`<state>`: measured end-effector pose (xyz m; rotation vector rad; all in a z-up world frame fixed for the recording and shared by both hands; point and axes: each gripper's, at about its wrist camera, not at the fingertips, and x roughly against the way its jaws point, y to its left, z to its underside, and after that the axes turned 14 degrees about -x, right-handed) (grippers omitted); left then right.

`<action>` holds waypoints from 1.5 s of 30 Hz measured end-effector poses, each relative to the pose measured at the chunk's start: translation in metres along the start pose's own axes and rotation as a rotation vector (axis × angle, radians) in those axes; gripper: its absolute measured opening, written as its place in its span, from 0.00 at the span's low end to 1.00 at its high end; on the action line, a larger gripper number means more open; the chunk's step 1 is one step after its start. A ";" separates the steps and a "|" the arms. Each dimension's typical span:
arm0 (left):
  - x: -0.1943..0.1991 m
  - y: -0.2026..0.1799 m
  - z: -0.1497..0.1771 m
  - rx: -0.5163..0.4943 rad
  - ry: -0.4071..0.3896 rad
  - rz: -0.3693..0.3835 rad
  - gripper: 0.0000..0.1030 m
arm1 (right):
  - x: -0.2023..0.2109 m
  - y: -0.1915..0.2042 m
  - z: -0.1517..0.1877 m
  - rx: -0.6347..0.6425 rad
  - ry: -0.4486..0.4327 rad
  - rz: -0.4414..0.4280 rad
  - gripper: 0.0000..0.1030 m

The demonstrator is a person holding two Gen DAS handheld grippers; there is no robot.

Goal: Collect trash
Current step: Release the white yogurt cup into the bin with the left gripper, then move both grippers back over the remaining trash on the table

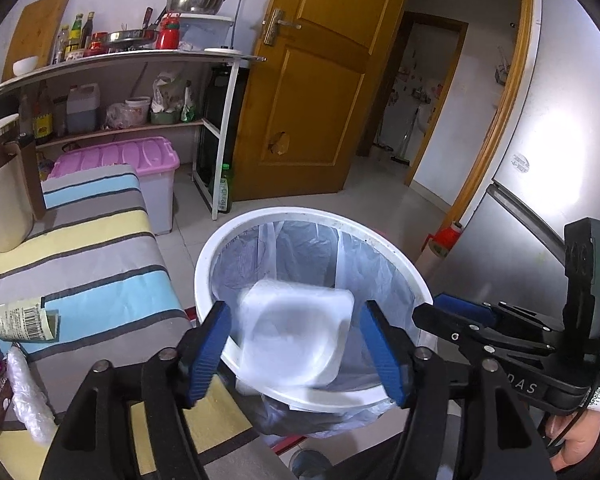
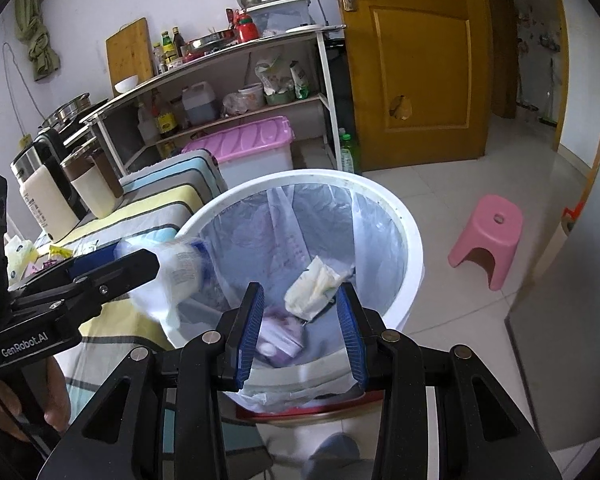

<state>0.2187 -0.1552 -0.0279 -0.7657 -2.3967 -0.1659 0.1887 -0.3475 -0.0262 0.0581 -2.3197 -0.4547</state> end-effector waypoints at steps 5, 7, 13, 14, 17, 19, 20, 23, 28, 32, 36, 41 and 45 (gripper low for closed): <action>0.007 0.000 0.001 0.003 -0.019 -0.004 0.69 | 0.007 -0.002 0.002 -0.014 -0.009 -0.005 0.38; 0.010 0.001 0.001 0.009 -0.020 -0.004 0.69 | 0.011 0.000 0.004 -0.013 -0.011 -0.015 0.38; 0.031 0.005 0.012 0.037 -0.037 -0.017 0.69 | 0.024 0.012 0.013 0.011 -0.021 -0.040 0.38; 0.034 0.005 0.013 0.039 -0.038 -0.023 0.69 | 0.027 0.015 0.015 0.016 -0.024 -0.046 0.38; 0.048 0.009 0.020 0.047 -0.044 -0.044 0.69 | 0.035 0.023 0.021 0.029 -0.027 -0.066 0.38; 0.057 0.009 0.025 0.048 -0.046 -0.055 0.69 | 0.039 0.031 0.025 0.041 -0.029 -0.079 0.38; 0.061 0.009 0.027 0.048 -0.047 -0.059 0.69 | 0.041 0.035 0.028 0.048 -0.029 -0.088 0.38; 0.075 0.008 0.036 0.042 -0.046 -0.086 0.68 | 0.046 0.047 0.036 0.073 -0.025 -0.108 0.38; 0.097 0.011 0.048 0.051 -0.048 -0.128 0.65 | 0.051 0.063 0.049 0.116 -0.012 -0.134 0.38; 0.115 0.018 0.059 0.063 -0.057 -0.158 0.63 | 0.051 0.072 0.055 0.127 0.002 -0.159 0.38; 0.129 0.022 0.068 0.080 -0.063 -0.188 0.63 | 0.051 0.082 0.059 0.134 0.011 -0.191 0.38; 0.145 0.030 0.077 0.099 -0.069 -0.226 0.63 | 0.052 0.094 0.064 0.157 0.017 -0.208 0.38; 0.156 0.035 0.084 0.112 -0.071 -0.259 0.63 | 0.053 0.105 0.070 0.190 0.024 -0.219 0.38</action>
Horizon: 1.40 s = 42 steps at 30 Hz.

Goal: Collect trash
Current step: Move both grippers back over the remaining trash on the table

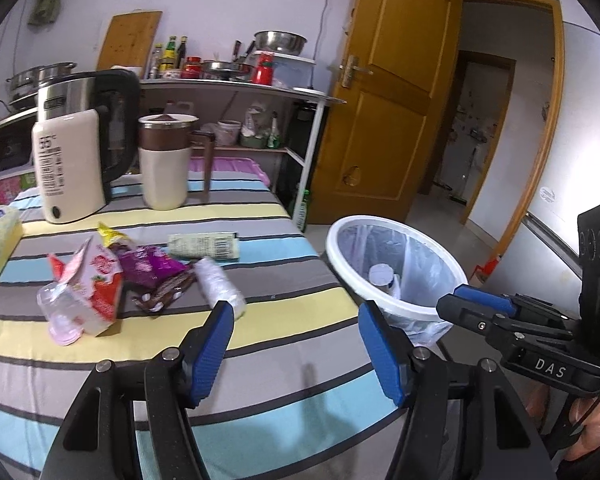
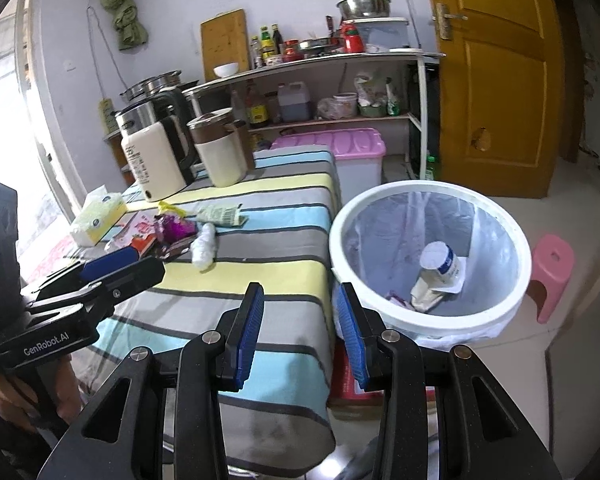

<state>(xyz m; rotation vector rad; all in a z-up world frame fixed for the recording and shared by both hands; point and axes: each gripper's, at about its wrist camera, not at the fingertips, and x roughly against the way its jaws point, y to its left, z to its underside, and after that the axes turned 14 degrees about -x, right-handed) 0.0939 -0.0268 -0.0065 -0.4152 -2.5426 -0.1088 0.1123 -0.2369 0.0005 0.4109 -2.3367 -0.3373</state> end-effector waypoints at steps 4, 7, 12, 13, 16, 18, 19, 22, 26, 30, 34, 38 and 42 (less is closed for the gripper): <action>0.008 0.009 0.008 0.017 0.003 -0.021 0.63 | -0.004 0.010 0.003 0.019 0.018 -0.024 0.38; 0.013 0.015 0.013 0.032 0.008 -0.039 0.63 | -0.008 0.016 0.006 0.026 0.033 -0.033 0.38; 0.019 0.030 0.022 0.056 0.022 -0.077 0.63 | -0.015 0.024 0.011 0.040 0.063 -0.043 0.38; 0.020 0.033 0.023 0.061 0.023 -0.084 0.63 | -0.015 0.025 0.011 0.042 0.066 -0.044 0.38; 0.022 0.043 0.028 0.077 0.029 -0.108 0.63 | -0.020 0.030 0.012 0.047 0.078 -0.050 0.38; 0.025 0.051 0.030 0.089 0.029 -0.126 0.63 | -0.023 0.033 0.012 0.051 0.084 -0.053 0.38; 0.027 0.055 0.032 0.096 0.029 -0.135 0.63 | -0.025 0.035 0.011 0.054 0.086 -0.055 0.38; 0.031 0.069 0.035 0.116 0.028 -0.167 0.63 | -0.030 0.039 0.010 0.062 0.096 -0.060 0.38; 0.033 0.088 0.036 0.147 0.031 -0.209 0.63 | -0.038 0.045 0.010 0.071 0.107 -0.068 0.38; 0.034 0.105 0.040 0.172 0.036 -0.250 0.63 | -0.045 0.053 0.008 0.086 0.115 -0.079 0.38; 0.031 0.120 0.040 0.195 0.045 -0.278 0.63 | -0.054 0.060 0.005 0.097 0.121 -0.090 0.38; 0.025 0.130 0.037 0.206 0.044 -0.266 0.63 | -0.068 0.069 0.001 0.114 0.131 -0.099 0.39; 0.018 0.138 0.036 0.234 0.049 -0.235 0.63 | -0.086 0.078 -0.003 0.127 0.147 -0.111 0.41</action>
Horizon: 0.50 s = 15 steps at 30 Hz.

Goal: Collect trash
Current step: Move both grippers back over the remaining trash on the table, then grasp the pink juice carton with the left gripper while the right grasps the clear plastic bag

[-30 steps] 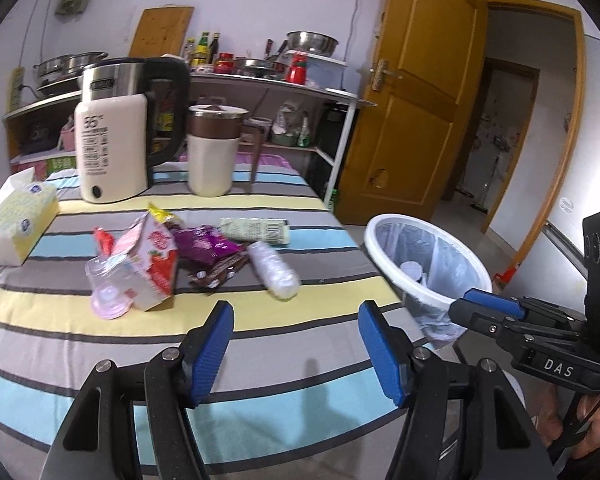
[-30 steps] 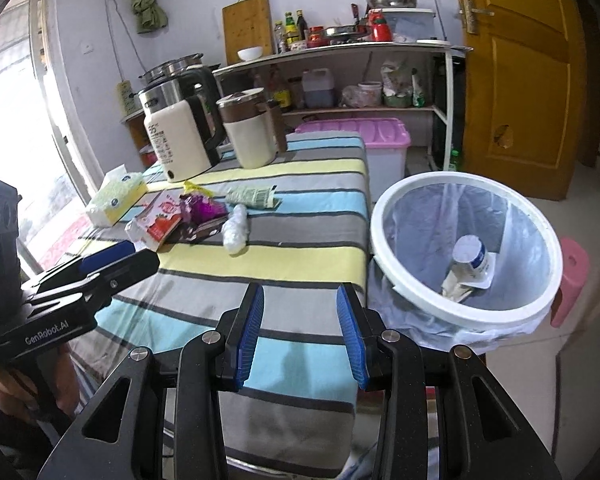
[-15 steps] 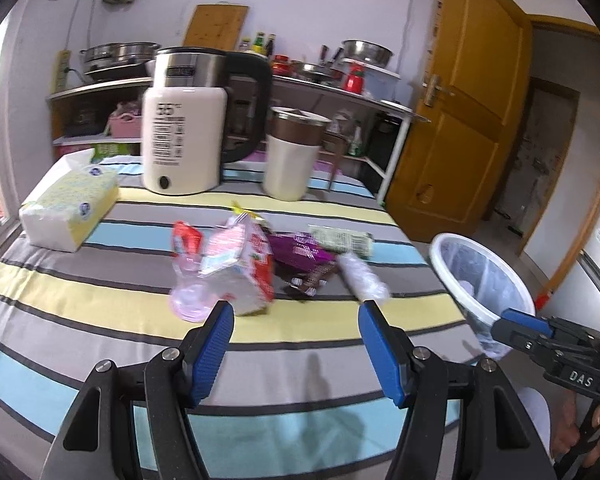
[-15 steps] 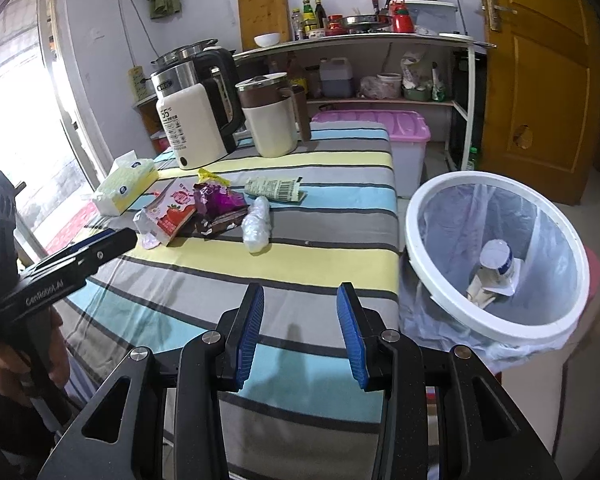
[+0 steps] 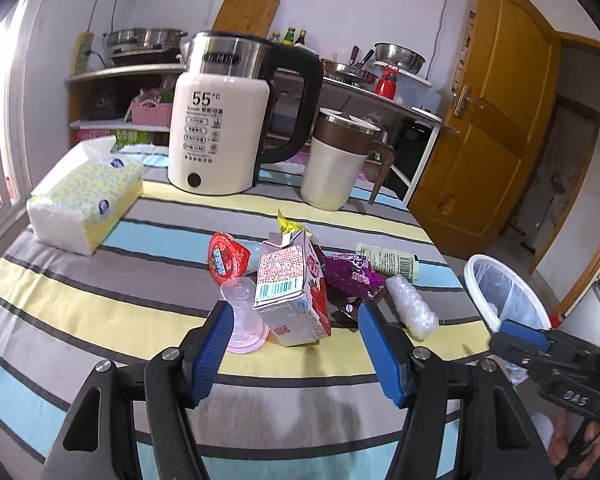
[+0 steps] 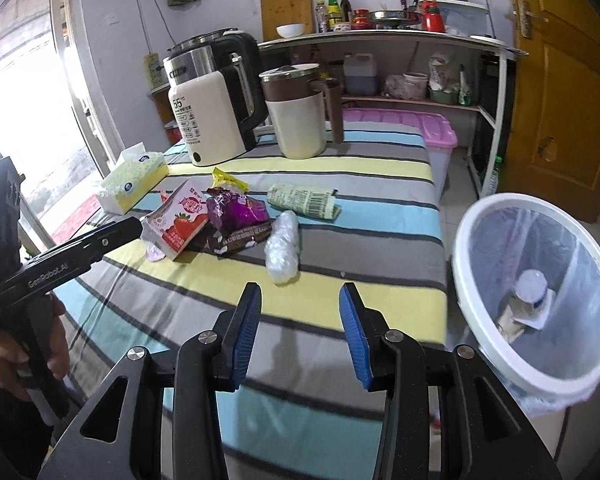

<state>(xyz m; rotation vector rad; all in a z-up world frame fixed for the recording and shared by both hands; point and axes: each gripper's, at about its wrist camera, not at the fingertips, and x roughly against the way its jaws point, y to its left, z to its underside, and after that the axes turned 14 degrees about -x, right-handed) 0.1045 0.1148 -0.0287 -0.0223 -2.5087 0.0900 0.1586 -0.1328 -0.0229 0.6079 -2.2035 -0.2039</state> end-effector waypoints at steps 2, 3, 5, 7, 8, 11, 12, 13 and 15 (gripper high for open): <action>-0.003 0.002 0.001 0.014 0.008 0.015 0.63 | -0.009 0.002 -0.003 0.006 0.010 -0.001 0.41; -0.005 0.002 0.001 0.017 0.011 0.020 0.63 | -0.015 0.004 -0.004 0.010 0.015 -0.001 0.41; -0.009 0.002 0.002 0.018 0.016 0.031 0.63 | -0.026 0.006 -0.008 0.013 0.024 0.001 0.41; -0.013 0.002 0.002 0.026 0.026 0.041 0.63 | -0.038 0.008 -0.012 0.011 0.035 0.002 0.41; -0.016 0.003 0.002 0.030 0.031 0.045 0.63 | -0.043 0.009 -0.013 0.012 0.041 0.003 0.41; -0.021 0.004 0.003 0.045 0.042 0.053 0.63 | -0.056 0.012 -0.017 0.013 0.056 0.000 0.41; -0.023 0.005 0.003 0.049 0.044 0.056 0.63 | -0.061 0.013 -0.018 0.016 0.060 0.000 0.41; -0.025 0.006 0.003 0.054 0.047 0.059 0.63 | -0.064 0.014 -0.018 0.017 0.065 0.002 0.41; -0.029 0.006 0.002 0.060 0.052 0.064 0.63 | -0.074 0.015 -0.020 0.014 0.087 0.008 0.41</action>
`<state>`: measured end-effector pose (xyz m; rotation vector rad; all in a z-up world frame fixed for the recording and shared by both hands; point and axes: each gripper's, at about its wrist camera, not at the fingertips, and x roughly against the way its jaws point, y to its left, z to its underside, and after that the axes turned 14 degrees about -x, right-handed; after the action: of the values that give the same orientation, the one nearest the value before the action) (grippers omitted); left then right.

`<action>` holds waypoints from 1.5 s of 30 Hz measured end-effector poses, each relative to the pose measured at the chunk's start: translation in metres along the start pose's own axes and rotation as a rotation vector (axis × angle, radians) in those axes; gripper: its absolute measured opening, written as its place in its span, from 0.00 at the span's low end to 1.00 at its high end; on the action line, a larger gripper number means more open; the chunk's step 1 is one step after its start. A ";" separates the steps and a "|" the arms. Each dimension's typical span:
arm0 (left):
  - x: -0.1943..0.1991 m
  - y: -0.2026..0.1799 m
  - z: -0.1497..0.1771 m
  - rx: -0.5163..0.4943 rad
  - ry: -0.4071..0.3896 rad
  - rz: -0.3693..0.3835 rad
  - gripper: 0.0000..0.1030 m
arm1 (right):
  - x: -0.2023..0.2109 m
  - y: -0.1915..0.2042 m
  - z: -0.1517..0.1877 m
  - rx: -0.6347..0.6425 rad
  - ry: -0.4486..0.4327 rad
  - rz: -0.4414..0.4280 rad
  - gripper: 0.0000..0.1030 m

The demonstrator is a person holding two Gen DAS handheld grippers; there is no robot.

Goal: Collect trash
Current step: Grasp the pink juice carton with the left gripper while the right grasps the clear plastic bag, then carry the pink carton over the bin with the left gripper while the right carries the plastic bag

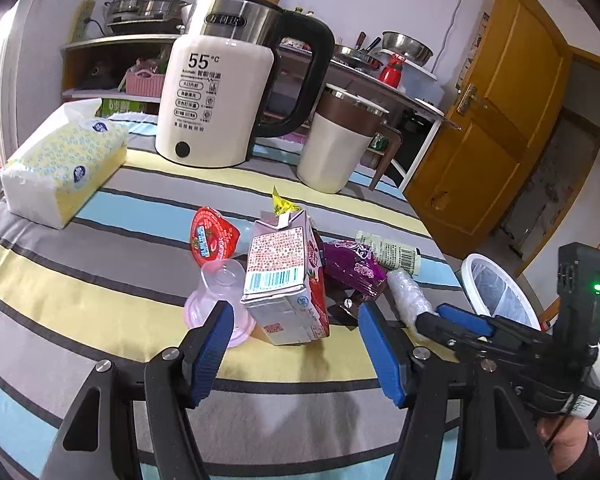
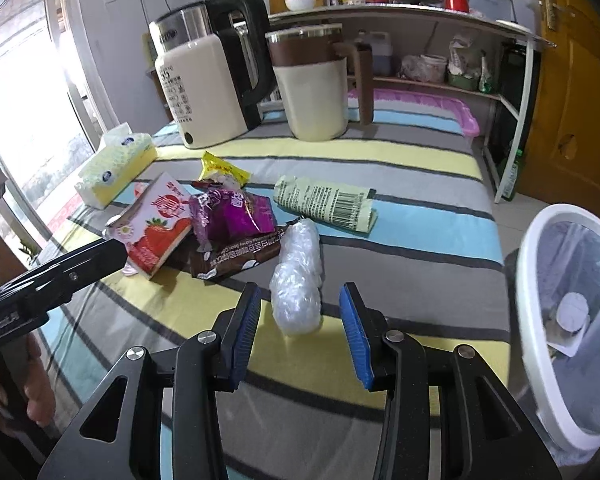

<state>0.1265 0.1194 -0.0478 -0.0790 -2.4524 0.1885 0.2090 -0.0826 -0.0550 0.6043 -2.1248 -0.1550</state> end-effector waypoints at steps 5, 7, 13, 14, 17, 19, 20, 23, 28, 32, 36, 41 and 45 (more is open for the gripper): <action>-0.011 -0.001 -0.004 0.017 0.008 0.009 0.63 | -0.011 -0.004 -0.006 -0.032 0.034 -0.006 0.41; -0.012 0.000 -0.005 0.024 0.006 0.009 0.63 | -0.010 -0.005 -0.007 -0.042 0.033 -0.008 0.40; -0.017 0.000 -0.010 0.025 0.009 -0.020 0.39 | -0.009 -0.007 -0.006 -0.049 0.029 0.001 0.27; -0.018 -0.001 -0.011 0.018 0.014 -0.027 0.34 | -0.009 -0.007 -0.006 -0.046 0.028 0.002 0.26; -0.017 -0.006 -0.011 -0.009 0.010 -0.048 0.33 | -0.005 -0.007 -0.004 -0.040 0.022 0.000 0.26; -0.013 -0.009 -0.009 -0.023 0.002 -0.059 0.33 | 0.000 -0.009 -0.001 -0.043 0.016 -0.002 0.26; -0.011 -0.011 -0.009 -0.029 -0.002 -0.060 0.33 | 0.002 -0.010 0.000 -0.046 0.014 -0.004 0.26; -0.003 -0.017 -0.006 -0.054 -0.015 -0.071 0.33 | 0.013 -0.013 0.006 -0.051 0.001 -0.008 0.26; 0.010 -0.025 0.002 -0.076 -0.024 -0.076 0.33 | 0.031 -0.017 0.017 -0.054 -0.015 -0.010 0.25; 0.025 -0.031 0.008 -0.084 -0.031 -0.073 0.33 | 0.045 -0.020 0.026 -0.061 -0.026 -0.009 0.25; 0.036 -0.040 0.013 -0.097 -0.035 -0.059 0.33 | 0.064 -0.025 0.033 -0.075 -0.047 -0.004 0.25; 0.045 -0.055 0.016 -0.117 -0.040 -0.027 0.33 | 0.085 -0.029 0.040 -0.081 -0.074 0.003 0.25; 0.049 -0.070 0.017 -0.137 -0.043 0.001 0.33 | 0.097 -0.033 0.045 -0.087 -0.091 0.015 0.25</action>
<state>0.0775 0.0530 -0.0192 -0.1370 -2.5060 0.0221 0.1379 -0.1625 -0.0210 0.5394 -2.1974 -0.2702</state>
